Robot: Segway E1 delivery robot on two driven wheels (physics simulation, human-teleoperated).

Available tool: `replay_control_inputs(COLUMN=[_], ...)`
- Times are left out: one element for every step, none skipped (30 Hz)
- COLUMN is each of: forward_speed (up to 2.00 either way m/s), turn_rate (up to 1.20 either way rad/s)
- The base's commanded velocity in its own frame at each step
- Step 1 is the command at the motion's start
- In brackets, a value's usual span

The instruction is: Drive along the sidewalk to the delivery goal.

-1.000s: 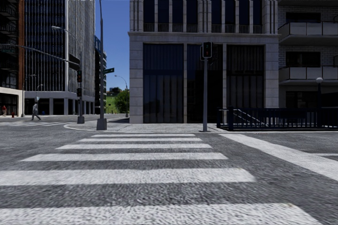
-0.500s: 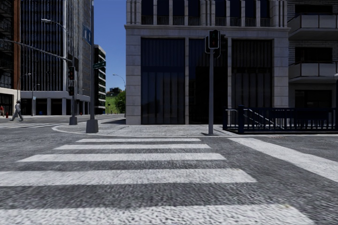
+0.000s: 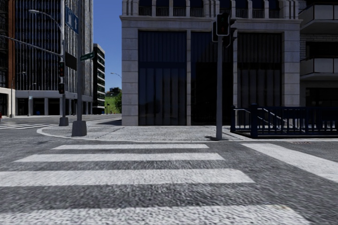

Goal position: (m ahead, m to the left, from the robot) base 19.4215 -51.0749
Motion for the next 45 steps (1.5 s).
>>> replay_control_inputs(forward_speed=[2.00,2.00,2.00,2.00,2.00,2.00,2.00,2.00,2.00,2.00,2.00,2.00,2.00,2.00,2.00,2.00,2.00,2.00,2.00,2.00,2.00,2.00,2.00,2.00,2.00,2.00,2.00,2.00,2.00,2.00,2.00,2.00,2.00,2.00,2.00,2.00,2.00,2.00,2.00,2.00,2.00,2.00,2.00,2.00,2.00], turn_rate=[0.00,0.00,0.00,0.00,0.00,0.00,0.00,0.00,0.00,0.00,0.00,0.00,0.00,0.00,0.00,0.00,0.00,0.00,0.00,0.00,0.00,0.00,0.00,0.00,0.00,0.00,0.00,0.00,0.00,0.00,0.00,0.00,0.00,0.00,-0.03,-0.03,-0.13,-0.16,-0.17,-0.17,-0.17,-0.17,-0.17,-0.17,-0.17])
